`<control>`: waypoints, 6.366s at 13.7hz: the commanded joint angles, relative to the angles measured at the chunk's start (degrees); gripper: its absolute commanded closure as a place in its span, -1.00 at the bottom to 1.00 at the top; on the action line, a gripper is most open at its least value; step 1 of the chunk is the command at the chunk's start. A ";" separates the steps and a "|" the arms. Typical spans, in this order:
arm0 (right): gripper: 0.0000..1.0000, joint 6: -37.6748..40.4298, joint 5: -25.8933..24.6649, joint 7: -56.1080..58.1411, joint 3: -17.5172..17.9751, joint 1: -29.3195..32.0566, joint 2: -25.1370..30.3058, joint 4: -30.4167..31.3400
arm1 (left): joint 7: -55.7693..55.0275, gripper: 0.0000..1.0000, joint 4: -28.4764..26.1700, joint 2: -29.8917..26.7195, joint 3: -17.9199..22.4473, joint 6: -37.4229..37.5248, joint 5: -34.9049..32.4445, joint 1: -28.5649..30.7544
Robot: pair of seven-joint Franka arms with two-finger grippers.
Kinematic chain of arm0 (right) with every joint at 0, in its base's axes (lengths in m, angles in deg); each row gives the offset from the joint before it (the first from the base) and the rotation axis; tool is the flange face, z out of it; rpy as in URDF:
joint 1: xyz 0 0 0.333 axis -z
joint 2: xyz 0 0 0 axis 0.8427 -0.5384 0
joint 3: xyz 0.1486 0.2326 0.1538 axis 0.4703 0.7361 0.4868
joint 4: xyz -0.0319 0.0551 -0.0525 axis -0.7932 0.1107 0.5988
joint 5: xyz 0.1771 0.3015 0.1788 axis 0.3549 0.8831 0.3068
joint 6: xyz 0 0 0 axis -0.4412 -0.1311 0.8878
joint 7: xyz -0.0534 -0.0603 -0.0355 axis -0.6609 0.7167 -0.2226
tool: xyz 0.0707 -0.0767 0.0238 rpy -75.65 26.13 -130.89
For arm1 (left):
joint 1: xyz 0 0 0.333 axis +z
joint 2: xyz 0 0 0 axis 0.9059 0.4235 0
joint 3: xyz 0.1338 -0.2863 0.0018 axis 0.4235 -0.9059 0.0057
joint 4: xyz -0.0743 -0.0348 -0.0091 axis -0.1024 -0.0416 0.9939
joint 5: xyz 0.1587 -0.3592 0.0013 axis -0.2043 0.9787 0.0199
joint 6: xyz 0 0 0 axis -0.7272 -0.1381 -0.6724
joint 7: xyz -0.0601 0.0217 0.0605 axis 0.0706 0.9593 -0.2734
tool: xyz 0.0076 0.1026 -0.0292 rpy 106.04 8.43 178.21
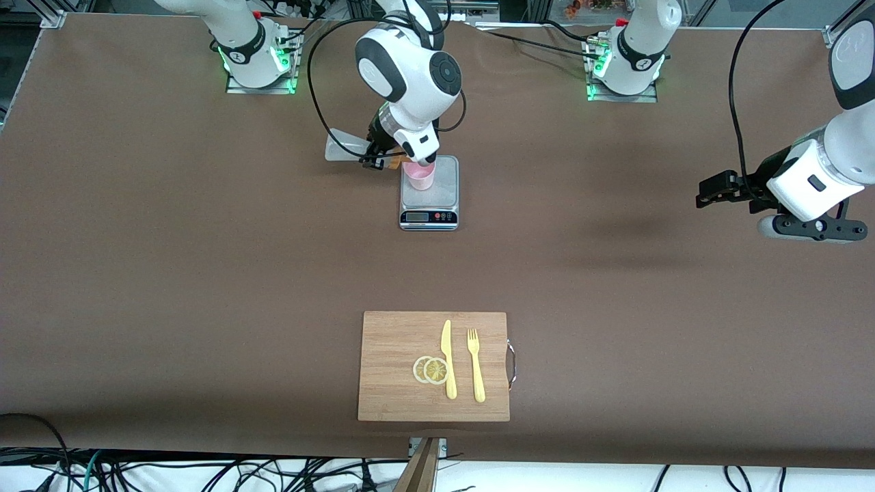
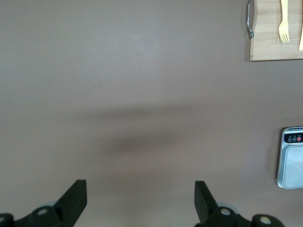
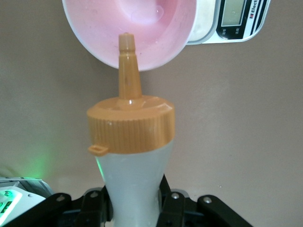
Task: Add sauce to pink cup with both arms
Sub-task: 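Tilt the bottle nozzle into the pink cup with the right gripper, then carry the bottle with the right gripper back beside the scale, then lower the bottle upright onto the table with the right gripper, then open the right gripper and pull it away from the bottle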
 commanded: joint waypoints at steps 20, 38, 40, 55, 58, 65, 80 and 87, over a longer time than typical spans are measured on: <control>0.57 -8.66 2.50 -0.50 -1.73 -0.15 7.34 7.66 | 0.84 -1.00 1.77 0.71 -0.02 1.08 -0.05 0.20; 0.50 -17.21 30.69 28.04 -23.77 -0.07 19.31 12.79 | 0.92 -1.00 1.77 0.71 -0.02 1.08 0.04 0.37; 0.49 -17.21 36.83 36.38 -27.29 -0.07 19.05 12.35 | 0.92 -1.00 1.76 0.71 -0.02 1.08 0.04 0.37; 0.47 14.14 74.73 89.03 -37.68 24.69 4.49 12.26 | 0.92 -1.00 1.76 0.71 -0.02 1.08 0.04 0.29; 0.47 23.55 78.87 99.84 -37.33 31.47 -4.56 11.21 | 0.92 -1.00 1.77 0.71 -0.02 1.08 0.04 0.29; 0.47 35.26 82.39 116.65 -26.11 48.76 -20.58 4.19 | 0.66 -1.00 1.77 0.71 -0.02 1.08 0.04 0.20; -0.99 34.39 80.63 123.96 -21.42 54.78 -27.97 -2.50 | 0.66 -1.00 1.85 0.71 -0.11 1.08 0.04 0.20; -1.00 34.21 77.48 121.69 -23.25 55.83 -27.79 -3.99 | 0.66 -1.00 1.85 0.71 -0.02 1.08 0.04 0.20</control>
